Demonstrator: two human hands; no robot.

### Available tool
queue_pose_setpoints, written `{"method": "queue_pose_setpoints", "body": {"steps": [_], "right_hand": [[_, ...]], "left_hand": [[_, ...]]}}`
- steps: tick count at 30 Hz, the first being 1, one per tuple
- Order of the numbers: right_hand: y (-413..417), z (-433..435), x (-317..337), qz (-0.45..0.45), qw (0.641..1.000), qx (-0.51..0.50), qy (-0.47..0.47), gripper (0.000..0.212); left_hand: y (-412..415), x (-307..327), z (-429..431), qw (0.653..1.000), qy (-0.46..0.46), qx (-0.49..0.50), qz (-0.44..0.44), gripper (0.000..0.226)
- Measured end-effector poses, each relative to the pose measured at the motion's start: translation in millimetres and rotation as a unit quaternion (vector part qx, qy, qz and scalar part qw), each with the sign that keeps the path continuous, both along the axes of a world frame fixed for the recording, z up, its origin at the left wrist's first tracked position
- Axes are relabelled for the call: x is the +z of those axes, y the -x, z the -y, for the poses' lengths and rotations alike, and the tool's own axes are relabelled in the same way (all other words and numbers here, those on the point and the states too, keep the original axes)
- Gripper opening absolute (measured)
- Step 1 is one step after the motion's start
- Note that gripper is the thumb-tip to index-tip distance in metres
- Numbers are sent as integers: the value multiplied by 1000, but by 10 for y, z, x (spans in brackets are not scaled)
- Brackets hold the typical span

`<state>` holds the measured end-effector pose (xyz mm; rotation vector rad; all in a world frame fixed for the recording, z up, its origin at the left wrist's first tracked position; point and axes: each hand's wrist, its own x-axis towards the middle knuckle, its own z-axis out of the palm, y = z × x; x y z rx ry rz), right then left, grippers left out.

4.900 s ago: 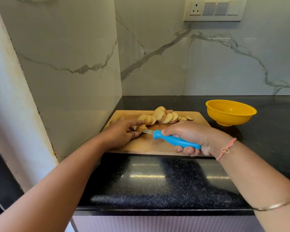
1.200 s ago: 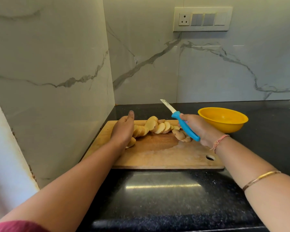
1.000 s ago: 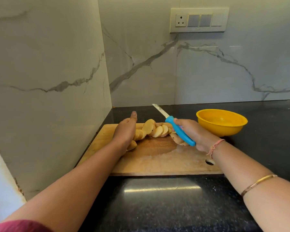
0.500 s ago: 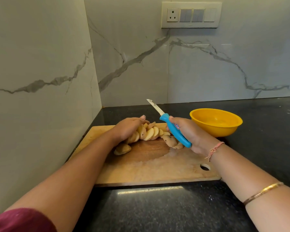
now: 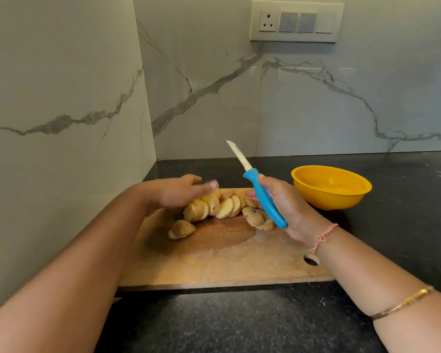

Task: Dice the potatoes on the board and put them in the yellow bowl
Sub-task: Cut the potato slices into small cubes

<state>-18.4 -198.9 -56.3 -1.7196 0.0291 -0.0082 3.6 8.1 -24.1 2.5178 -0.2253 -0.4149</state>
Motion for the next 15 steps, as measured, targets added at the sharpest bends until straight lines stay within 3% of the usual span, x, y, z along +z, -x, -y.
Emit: {"method": "queue_pose_setpoints", "body": {"steps": [2, 4, 8, 10, 15], "right_hand": [[-5, 16, -24, 19, 1000, -19, 9, 42], [-6, 26, -58, 30, 999, -36, 6, 42], [13, 12, -105, 46, 998, -40, 8, 37], [14, 3, -111, 47, 998, -38, 2, 38], [8, -4, -116, 44, 998, -44, -20, 39]], "left_hand": [[164, 7, -39, 993, -85, -44, -63, 118], [295, -138, 25, 991, -116, -53, -28, 121], [371, -364, 270, 984, 72, 38, 157, 86], [322, -386, 377, 972, 131, 73, 180, 66], [149, -429, 651, 955, 169, 112, 216, 41]]}}
